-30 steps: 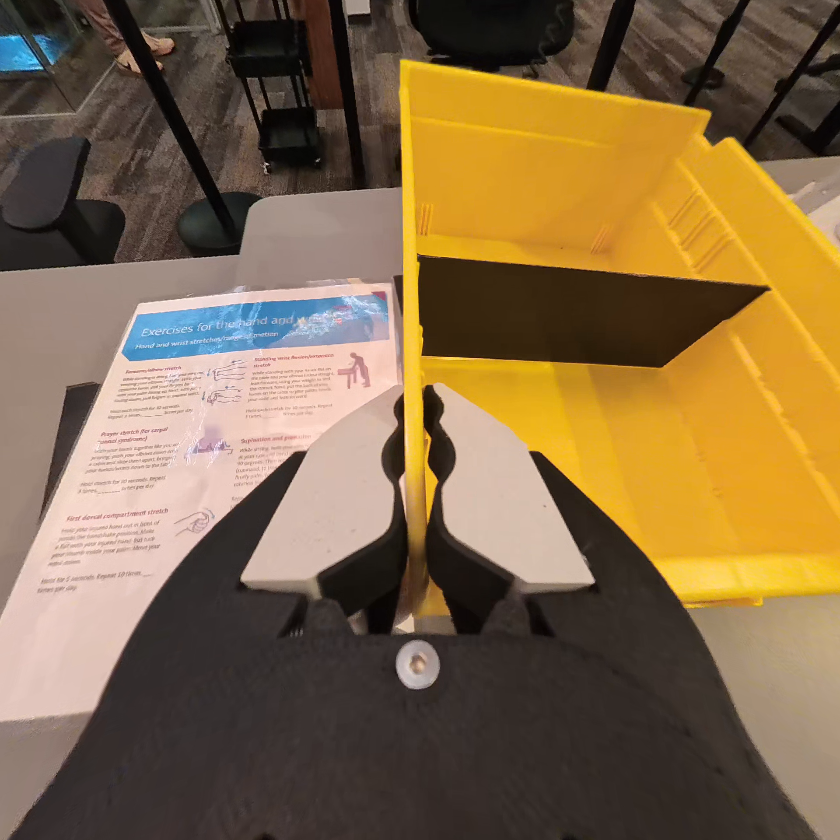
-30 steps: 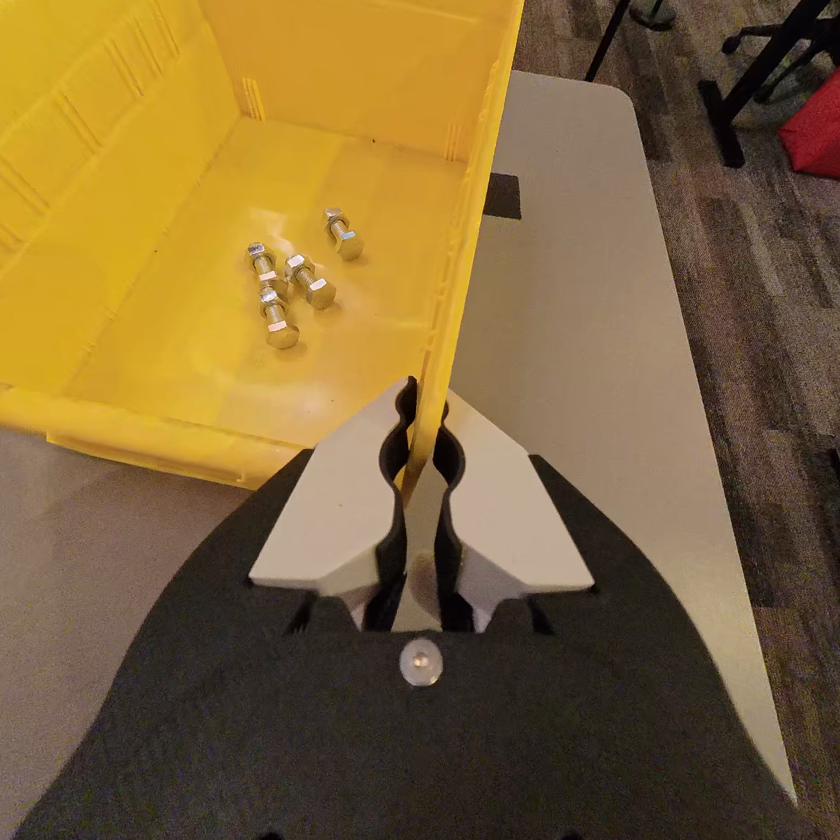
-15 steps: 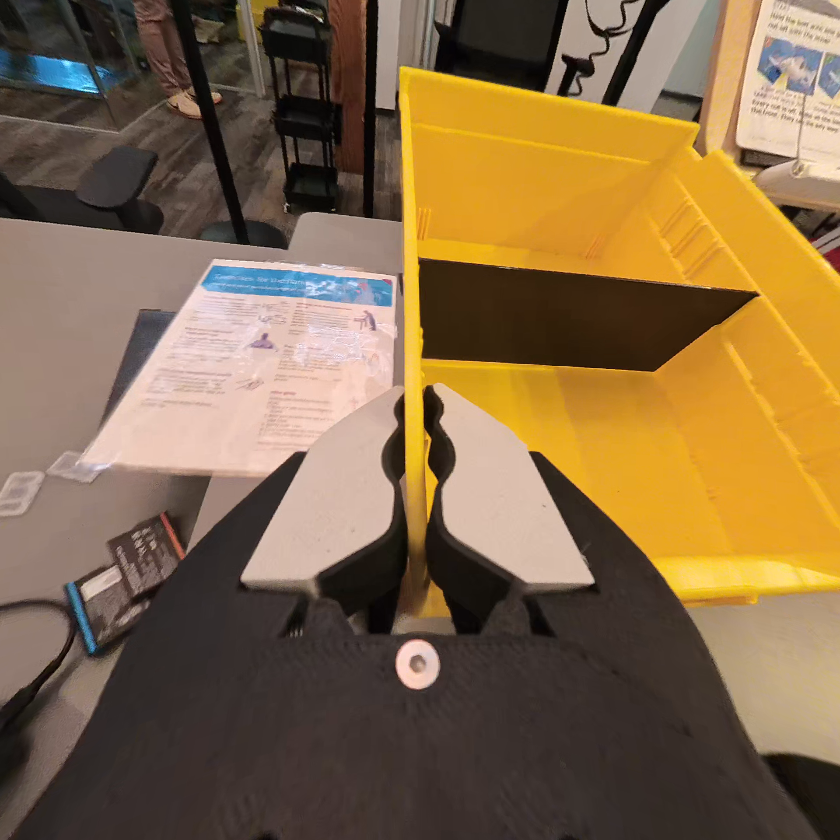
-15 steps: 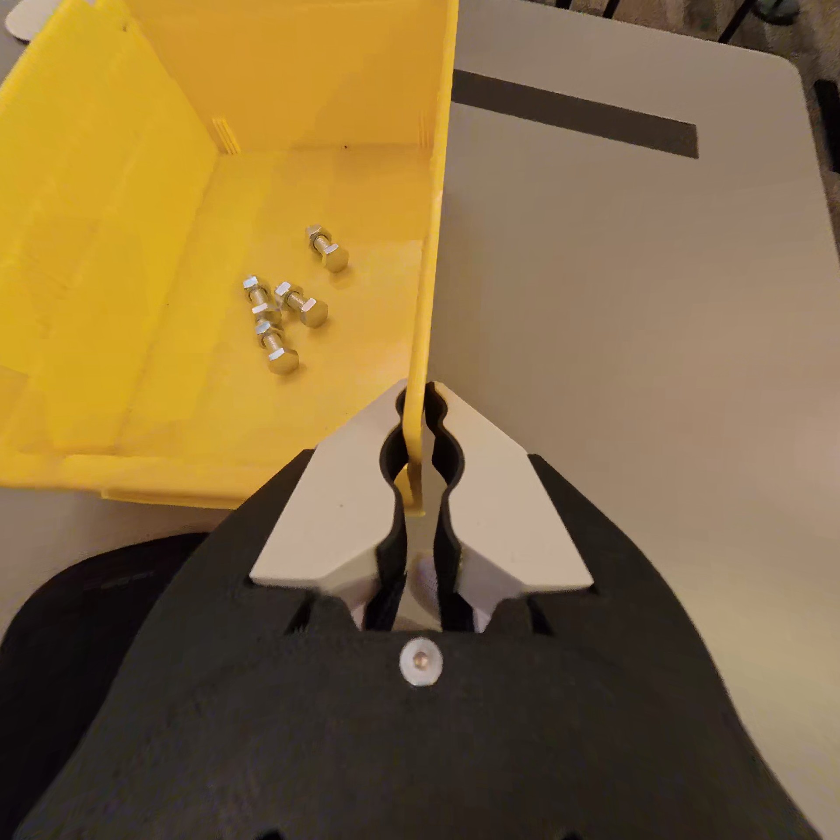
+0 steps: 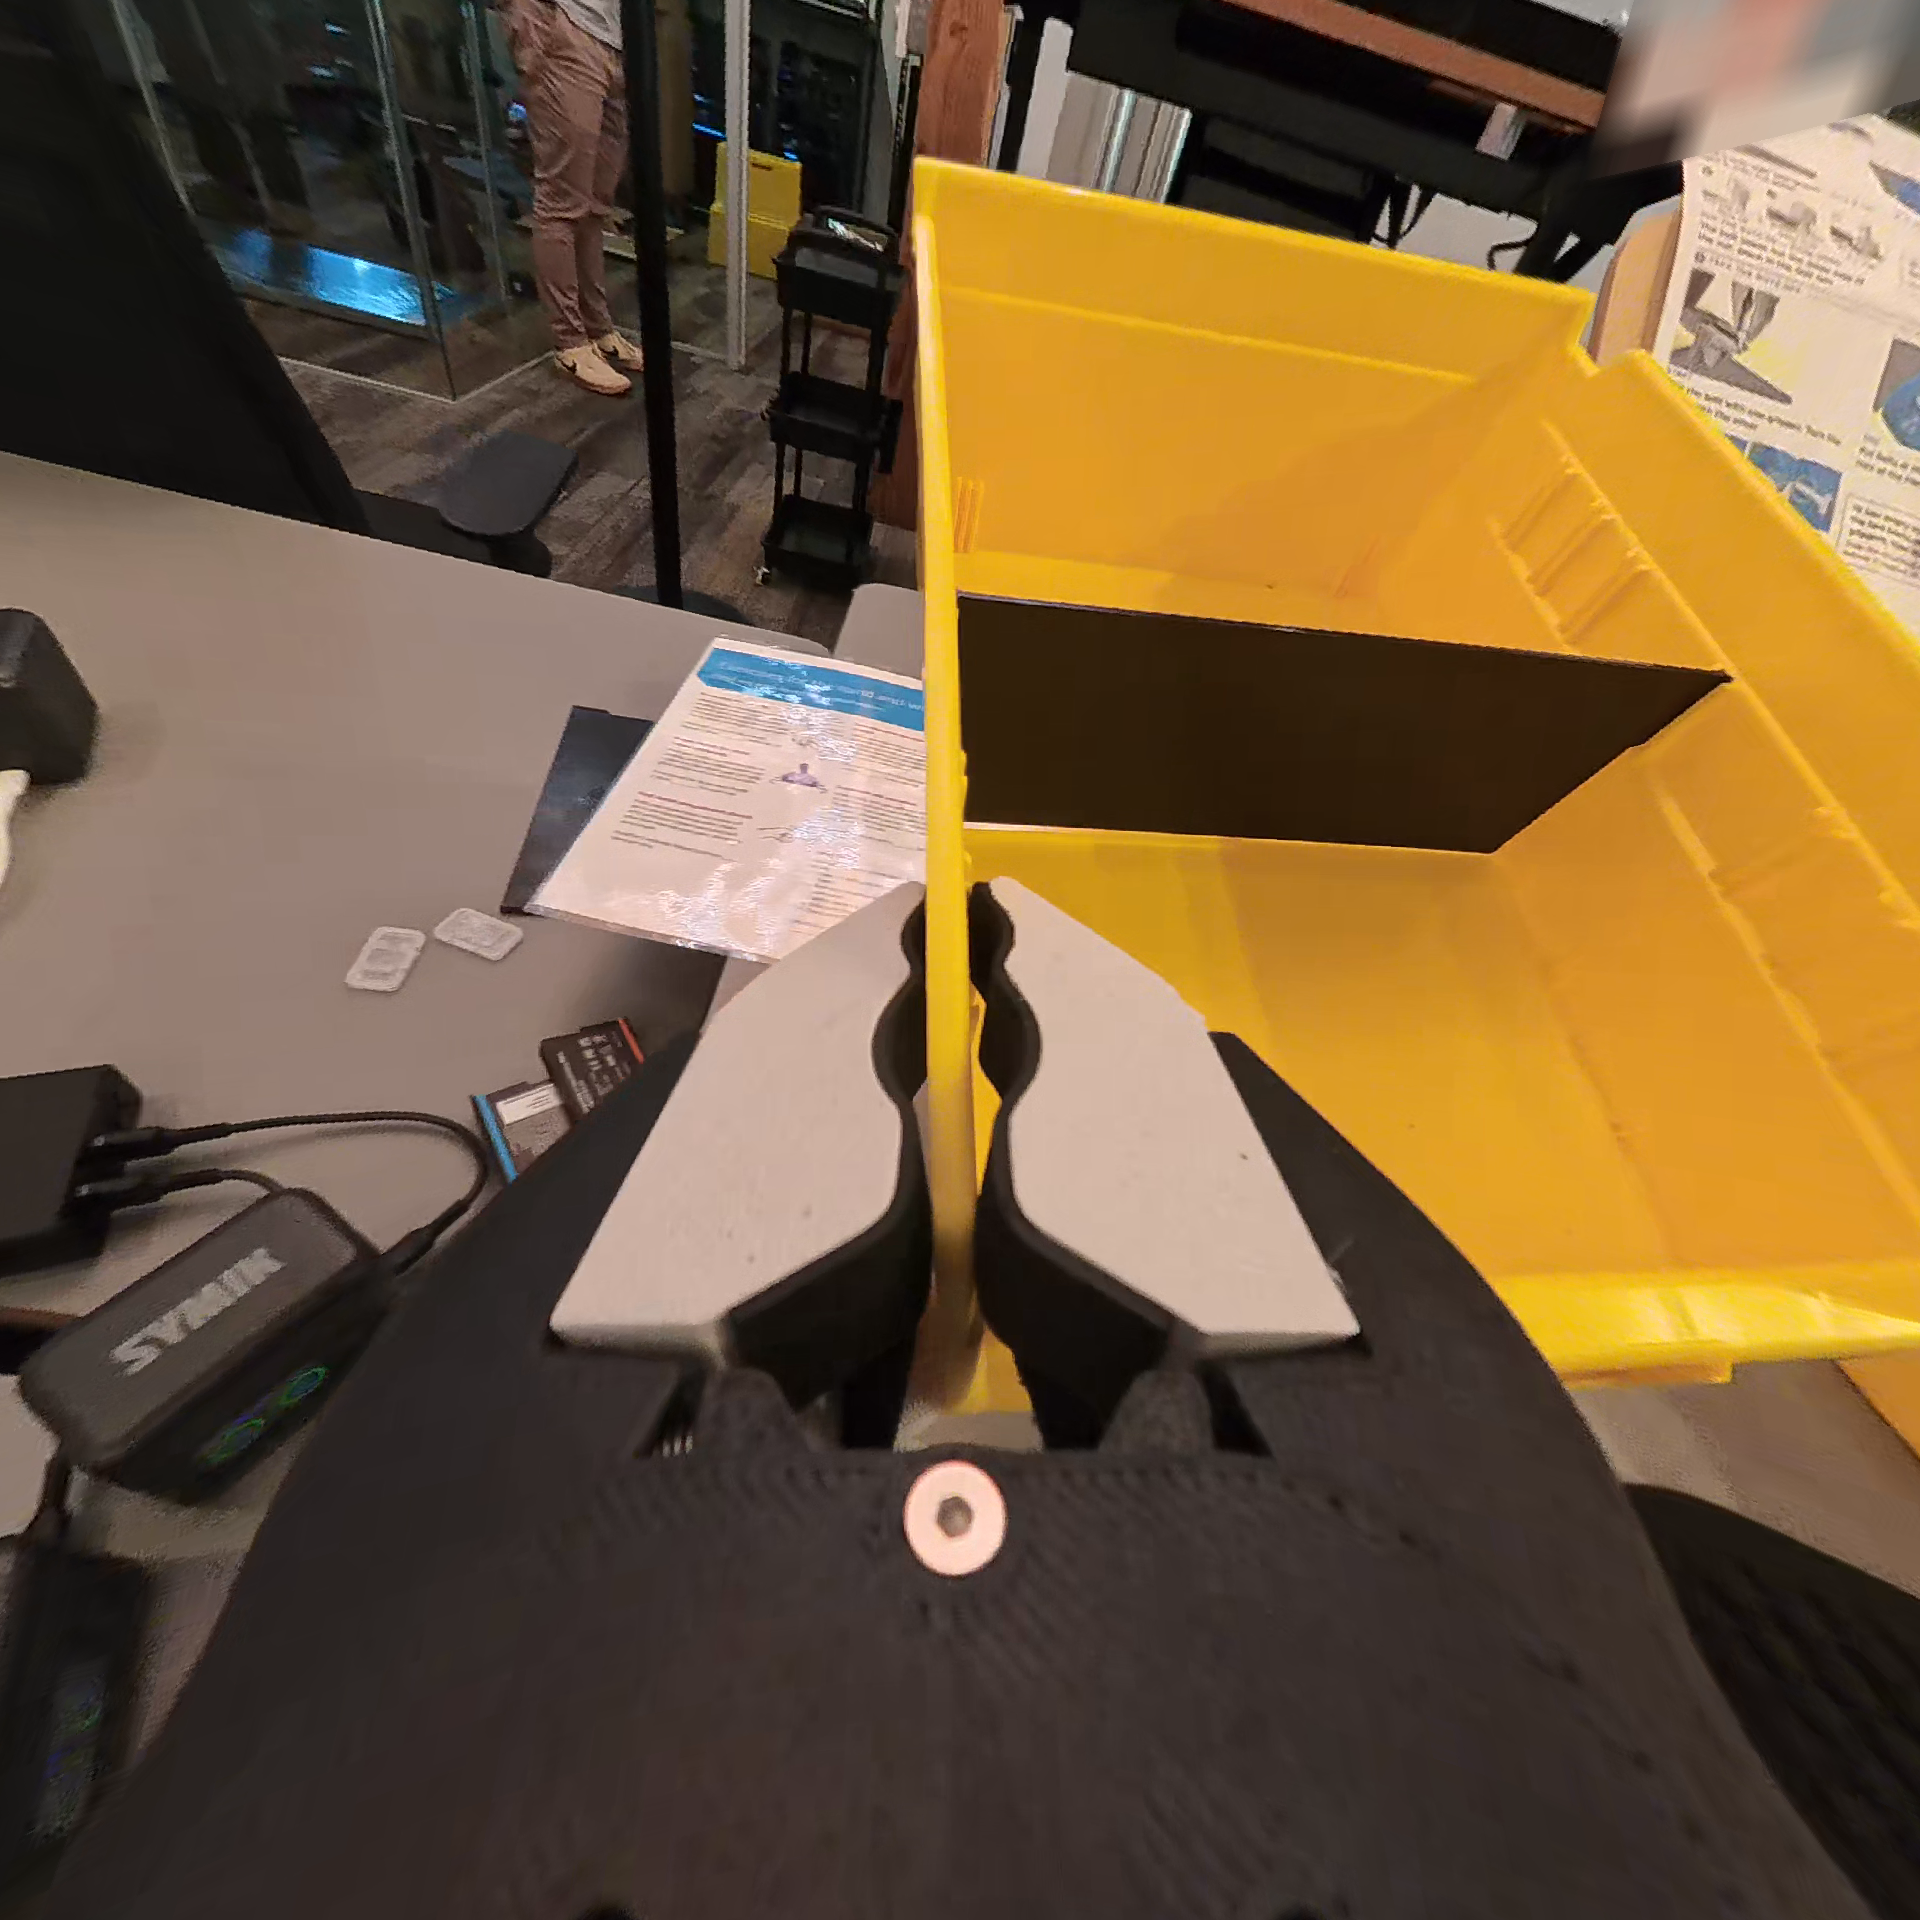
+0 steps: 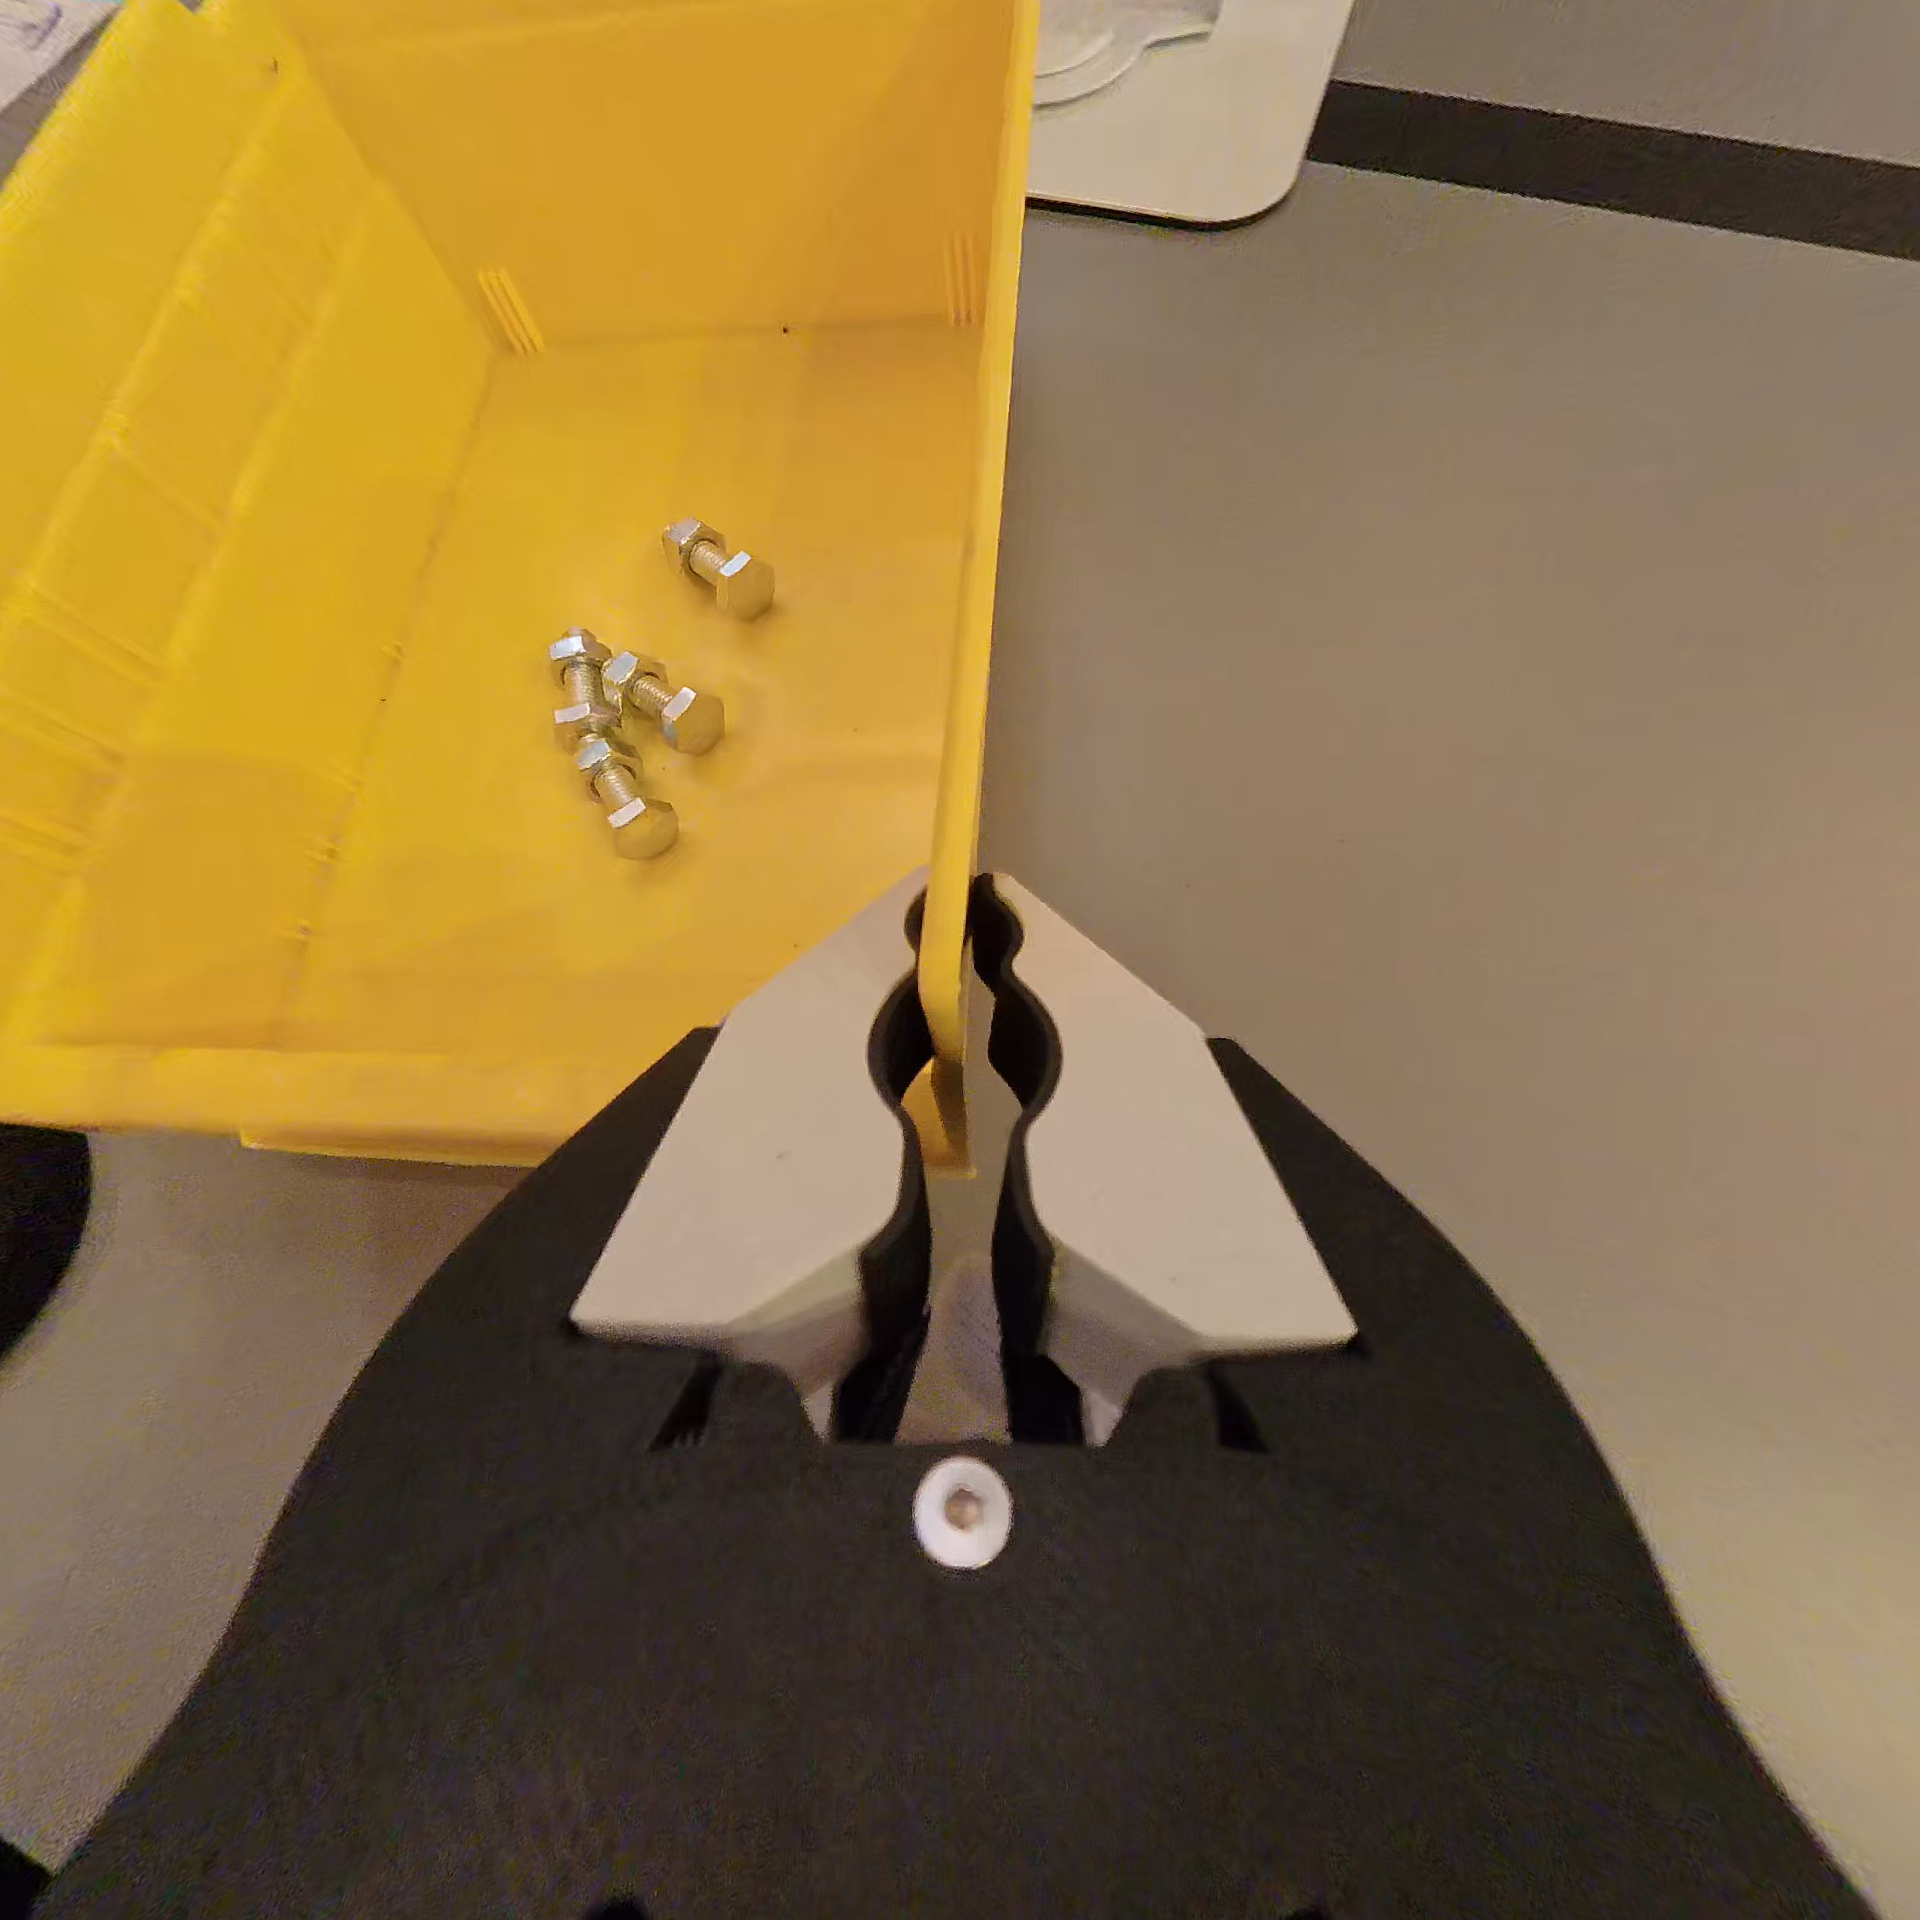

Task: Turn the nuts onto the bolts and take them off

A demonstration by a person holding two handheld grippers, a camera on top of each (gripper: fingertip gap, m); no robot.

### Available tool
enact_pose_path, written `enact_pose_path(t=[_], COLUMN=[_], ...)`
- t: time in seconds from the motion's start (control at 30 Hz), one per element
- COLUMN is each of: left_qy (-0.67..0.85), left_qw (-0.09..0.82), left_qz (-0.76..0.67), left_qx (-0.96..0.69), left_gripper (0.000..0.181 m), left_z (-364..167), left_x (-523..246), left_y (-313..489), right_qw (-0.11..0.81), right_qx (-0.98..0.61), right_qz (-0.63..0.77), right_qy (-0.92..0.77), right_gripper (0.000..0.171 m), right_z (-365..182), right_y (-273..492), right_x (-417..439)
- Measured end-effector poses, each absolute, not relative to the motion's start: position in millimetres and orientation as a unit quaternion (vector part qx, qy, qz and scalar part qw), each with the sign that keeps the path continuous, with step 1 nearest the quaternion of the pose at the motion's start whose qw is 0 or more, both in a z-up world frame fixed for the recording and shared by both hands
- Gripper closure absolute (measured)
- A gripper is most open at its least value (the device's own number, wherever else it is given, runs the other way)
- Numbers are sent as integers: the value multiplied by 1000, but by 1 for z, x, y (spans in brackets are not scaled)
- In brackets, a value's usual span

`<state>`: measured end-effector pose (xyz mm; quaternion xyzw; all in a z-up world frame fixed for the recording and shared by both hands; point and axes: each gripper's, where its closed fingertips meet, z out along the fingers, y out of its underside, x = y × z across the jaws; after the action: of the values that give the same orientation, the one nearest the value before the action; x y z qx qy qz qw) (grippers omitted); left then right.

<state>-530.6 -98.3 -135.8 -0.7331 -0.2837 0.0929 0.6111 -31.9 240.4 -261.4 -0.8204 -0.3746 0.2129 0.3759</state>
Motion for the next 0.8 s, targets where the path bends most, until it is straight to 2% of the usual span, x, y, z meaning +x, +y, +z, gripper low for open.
enact_pose_path(t=[0.33, 0.4, 0.5, 0.6, 0.67, 0.8], left_qy=[-308, -314, -319, -322, -323, -322], left_qw=[616, 615, 614, 614, 615, 617], left_qz=[106, 108, 114, 114, 114, 116], left_qx=[-717, -715, -713, -711, -710, -709], left_gripper=[176, 176, 176, 176, 176, 176], left_z=[-136, -139, -140, -141, -141, -141], left_x=[-549, -553, -556, -556, -556, -555], left_y=[-147, -156, -167, -174, -177, -179], right_qw=[401, 393, 397, 382, 359, 331], right_qx=[-813, -813, -791, -779, -776, -775], right_qz=[258, 256, 245, 251, 251, 277], right_qy=[-333, -345, -395, -429, -453, -462], right_gripper=[169, 158, 154, 138, 121, 124], right_z=[-271, -273, -267, -266, -271, -274], right_y=[208, 201, 188, 174, 161, 146], right_x=[-171, -197, -233, -265, -284, -313])
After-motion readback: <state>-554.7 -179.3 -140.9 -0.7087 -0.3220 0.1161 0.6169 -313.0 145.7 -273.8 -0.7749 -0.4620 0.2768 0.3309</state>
